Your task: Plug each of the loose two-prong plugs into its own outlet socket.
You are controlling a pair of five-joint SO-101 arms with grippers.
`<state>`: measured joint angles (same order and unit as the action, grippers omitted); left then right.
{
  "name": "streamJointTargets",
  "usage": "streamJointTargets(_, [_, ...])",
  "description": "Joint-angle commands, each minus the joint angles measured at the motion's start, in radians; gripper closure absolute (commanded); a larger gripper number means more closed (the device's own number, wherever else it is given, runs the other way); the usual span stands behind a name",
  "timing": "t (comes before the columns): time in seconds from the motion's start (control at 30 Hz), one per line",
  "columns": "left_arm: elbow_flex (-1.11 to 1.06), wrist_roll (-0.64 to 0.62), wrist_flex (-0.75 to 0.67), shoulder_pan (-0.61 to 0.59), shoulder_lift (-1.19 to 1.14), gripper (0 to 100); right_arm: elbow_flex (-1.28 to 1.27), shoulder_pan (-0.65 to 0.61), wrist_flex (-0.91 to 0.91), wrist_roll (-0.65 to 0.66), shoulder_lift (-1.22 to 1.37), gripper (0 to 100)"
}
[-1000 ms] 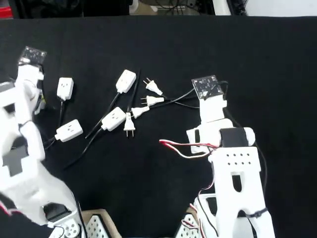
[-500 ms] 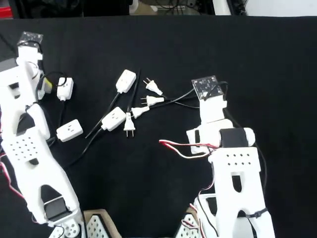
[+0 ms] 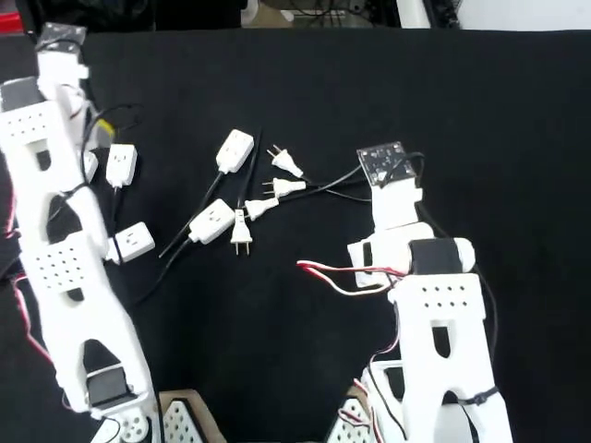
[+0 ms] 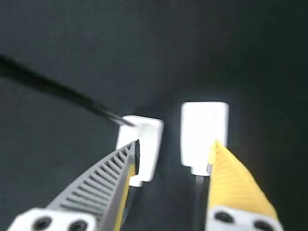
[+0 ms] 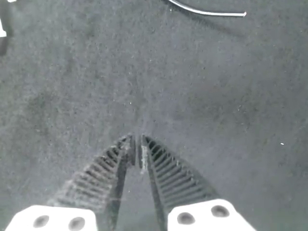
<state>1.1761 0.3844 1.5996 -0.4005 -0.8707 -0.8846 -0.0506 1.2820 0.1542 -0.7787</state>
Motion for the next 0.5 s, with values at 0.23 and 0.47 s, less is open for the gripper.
streamJointTargets(0.23, [0.068,-0.112,-0.002,0.117,-0.083,76,0.007,-0.012,-0.009,-0.005,0.002,98.2])
streamJointTargets(0.47, [0.074,-0.11,-0.161,0.053,-0.25,76,0.007,-0.012,-0.009,-0.006,0.002,98.2])
